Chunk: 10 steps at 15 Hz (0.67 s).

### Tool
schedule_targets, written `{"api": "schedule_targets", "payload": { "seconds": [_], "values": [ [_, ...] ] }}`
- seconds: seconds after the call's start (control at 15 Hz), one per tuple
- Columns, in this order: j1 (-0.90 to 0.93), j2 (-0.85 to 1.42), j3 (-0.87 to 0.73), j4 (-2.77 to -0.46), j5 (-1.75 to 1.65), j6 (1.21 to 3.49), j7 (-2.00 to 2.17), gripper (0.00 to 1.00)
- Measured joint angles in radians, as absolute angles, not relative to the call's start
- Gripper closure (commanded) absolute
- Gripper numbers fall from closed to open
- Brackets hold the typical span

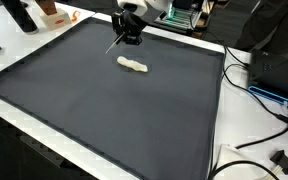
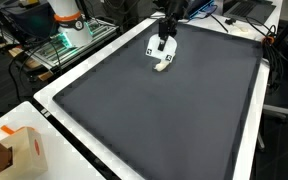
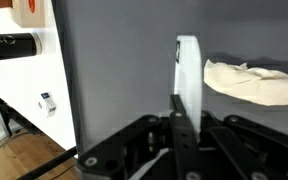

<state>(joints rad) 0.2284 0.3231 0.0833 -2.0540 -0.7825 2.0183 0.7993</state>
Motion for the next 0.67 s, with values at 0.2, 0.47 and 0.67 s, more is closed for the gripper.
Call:
{"api": "schedule_targets", "payload": {
  "seconds": [0.2, 0.47, 0.67],
  "values": [
    [0.228, 0.315, 0.083, -2.056, -0.784, 2.028, 0.757, 0.99],
    [0.224, 0.292, 0.083, -2.077, -0.784, 2.077, 0.680, 0.99],
    [0.221, 0.269, 0.083, -2.097, -0.783, 2.108, 0.619, 0.99]
  ]
}}
